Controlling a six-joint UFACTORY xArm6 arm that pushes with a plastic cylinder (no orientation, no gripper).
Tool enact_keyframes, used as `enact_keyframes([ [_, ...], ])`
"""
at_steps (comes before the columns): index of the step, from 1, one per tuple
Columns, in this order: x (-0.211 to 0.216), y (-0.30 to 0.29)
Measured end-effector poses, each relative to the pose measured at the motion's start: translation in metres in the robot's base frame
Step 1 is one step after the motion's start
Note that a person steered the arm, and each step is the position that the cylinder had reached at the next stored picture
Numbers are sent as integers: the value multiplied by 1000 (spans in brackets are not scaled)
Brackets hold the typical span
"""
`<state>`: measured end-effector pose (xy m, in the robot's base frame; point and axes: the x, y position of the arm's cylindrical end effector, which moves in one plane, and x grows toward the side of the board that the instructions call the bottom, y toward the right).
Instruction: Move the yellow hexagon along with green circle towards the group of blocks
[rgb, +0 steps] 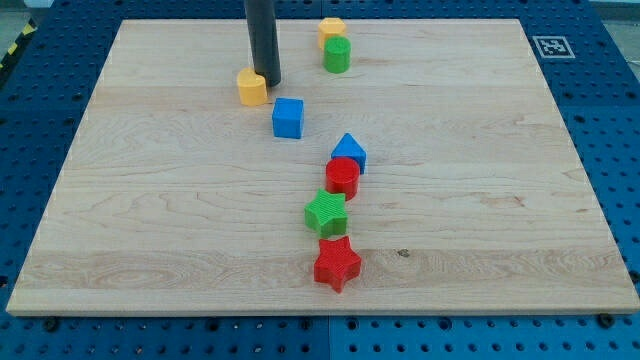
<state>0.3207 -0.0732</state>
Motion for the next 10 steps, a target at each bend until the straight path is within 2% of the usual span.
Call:
enact_keyframes([
  [1,0,0],
  [2,-20,1],
  [4,-102,21],
  [5,-124,66],
  [6,-122,82],
  [8,-88,76],
  [10,-70,88],
])
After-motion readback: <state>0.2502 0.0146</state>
